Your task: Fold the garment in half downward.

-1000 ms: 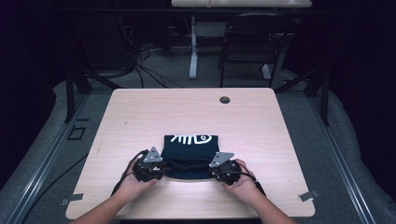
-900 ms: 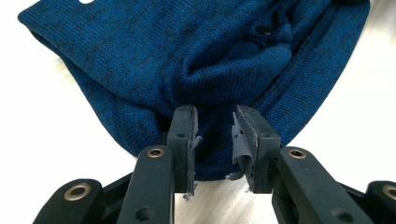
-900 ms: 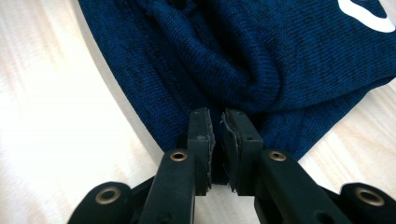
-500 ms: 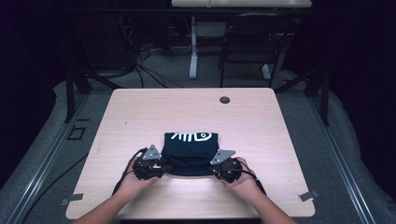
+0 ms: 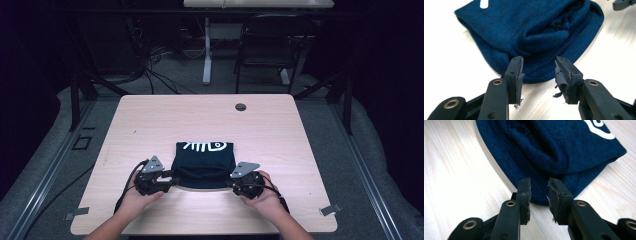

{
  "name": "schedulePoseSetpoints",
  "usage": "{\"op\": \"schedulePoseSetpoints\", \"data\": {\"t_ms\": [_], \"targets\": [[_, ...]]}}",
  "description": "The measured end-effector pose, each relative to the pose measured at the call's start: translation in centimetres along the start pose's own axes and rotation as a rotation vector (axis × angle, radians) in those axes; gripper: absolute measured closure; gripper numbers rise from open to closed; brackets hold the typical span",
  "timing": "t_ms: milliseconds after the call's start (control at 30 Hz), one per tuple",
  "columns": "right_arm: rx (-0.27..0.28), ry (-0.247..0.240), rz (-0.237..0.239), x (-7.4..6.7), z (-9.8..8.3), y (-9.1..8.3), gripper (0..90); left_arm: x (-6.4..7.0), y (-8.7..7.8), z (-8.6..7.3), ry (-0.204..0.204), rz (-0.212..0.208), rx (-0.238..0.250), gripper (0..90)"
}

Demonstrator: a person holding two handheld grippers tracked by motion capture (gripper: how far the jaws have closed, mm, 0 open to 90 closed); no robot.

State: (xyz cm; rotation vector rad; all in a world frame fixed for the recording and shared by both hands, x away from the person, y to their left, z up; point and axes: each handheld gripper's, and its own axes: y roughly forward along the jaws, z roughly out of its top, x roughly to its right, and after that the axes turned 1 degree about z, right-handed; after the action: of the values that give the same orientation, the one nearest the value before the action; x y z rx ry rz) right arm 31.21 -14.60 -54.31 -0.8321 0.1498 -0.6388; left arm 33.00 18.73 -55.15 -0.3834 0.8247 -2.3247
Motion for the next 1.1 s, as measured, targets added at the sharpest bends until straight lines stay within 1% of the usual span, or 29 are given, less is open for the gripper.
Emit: {"op": "schedulePoseSetpoints", "data": {"t_ms": [33, 67, 100, 133, 200, 233, 267, 300, 367, 400, 500, 567, 633, 667, 700, 733, 800, 867, 900, 933, 1000, 1100], "targets": [[0.002, 0.004, 0.001, -0.1, -0.1, -0.3, 67.7, 0.0, 0.0, 0.0, 0.0, 0.0, 0.0, 56.3], [0.002, 0.004, 0.001, -0.1, -0.1, -0.3, 67.7, -0.1, -0.2, -0.1, -0.011, 0.002, 0.006, 56.3], [0.016, 0.015, -0.016, -0.2, -0.3, -0.8, 66.5, -0.3, -0.8, -0.3, -0.024, 0.008, 0.017, 54.9], [0.016, 0.015, -0.016, -0.2, -0.3, -0.8, 66.5, -0.3, -0.8, -0.3, -0.024, 0.008, 0.017, 54.6], [0.024, 0.028, -0.022, -0.2, -0.8, -1.4, 64.5, -0.6, -1.5, -0.8, -0.052, 0.017, 0.028, 54.0], [0.033, 0.037, -0.033, -0.2, -1.0, -1.5, 63.8, -0.6, -1.7, -0.9, -0.054, 0.023, 0.028, 53.9], [0.03, 0.046, -0.036, -0.2, -1.2, -1.7, 62.8, -0.7, -1.8, -1.0, -0.051, 0.028, 0.028, 53.8], [0.038, 0.052, -0.041, -0.3, -1.4, -1.7, 62.0, -0.8, -2.0, -1.1, -0.064, 0.027, 0.032, 53.8], [0.032, 0.064, -0.048, -0.3, -1.8, -2.0, 60.9, -1.0, -2.4, -1.4, -0.076, 0.023, 0.037, 53.8], [0.028, 0.065, -0.05, -0.3, -1.9, -2.1, 59.9, -1.0, -2.6, -1.7, -0.09, 0.022, 0.039, 53.7], [0.024, 0.072, -0.056, -0.6, -2.4, -2.1, 57.3, -1.1, -3.0, -2.3, -0.093, 0.026, 0.043, 53.6], [0.01, 0.065, -0.058, -0.7, -2.6, -2.0, 55.5, -1.1, -3.0, -2.5, -0.092, 0.028, 0.043, 53.4], [0.013, 0.067, -0.063, -0.8, -2.7, -1.9, 55.1, -1.1, -3.0, -2.9, -0.089, 0.033, 0.038, 53.2], [0.013, 0.066, -0.064, -0.9, -2.8, -1.8, 54.4, -1.2, -3.0, -3.2, -0.079, 0.039, 0.033, 53.2], [0.023, 0.068, -0.065, -0.9, -2.9, -1.7, 54.3, -1.2, -3.0, -3.2, -0.079, 0.039, 0.033, 53.2], [0.024, 0.069, -0.069, -1.0, -2.9, -1.7, 54.2, -1.1, -2.9, -3.4, -0.099, 0.029, 0.041, 53.1], [0.033, 0.068, -0.07, -1.1, -3.0, -1.6, 54.0, -1.1, -2.8, -3.4, -0.095, 0.028, 0.041, 52.4], [0.037, 0.062, -0.069, -1.2, -3.0, -1.4, 53.8, -1.0, -2.5, -3.5, -0.07, 0.047, 0.029, 52.0], [0.035, 0.06, -0.068, -1.3, -3.0, -1.4, 53.8, -1.0, -2.5, -3.5, -0.07, 0.047, 0.029, 52.0], [0.042, 0.061, -0.069, -1.3, -3.0, -1.3, 53.7, -1.0, -2.3, -3.7, -0.061, 0.05, 0.016, 52.0], [0.054, 0.079, -0.064, -1.2, -3.2, -1.0, 53.7, -0.9, -2.1, -3.8, -0.068, 0.047, 0.015, 51.9], [0.052, 0.092, -0.059, -1.1, -3.3, -0.8, 53.7, -0.8, -1.9, -3.7, -0.069, 0.044, 0.01, 51.6]]}}
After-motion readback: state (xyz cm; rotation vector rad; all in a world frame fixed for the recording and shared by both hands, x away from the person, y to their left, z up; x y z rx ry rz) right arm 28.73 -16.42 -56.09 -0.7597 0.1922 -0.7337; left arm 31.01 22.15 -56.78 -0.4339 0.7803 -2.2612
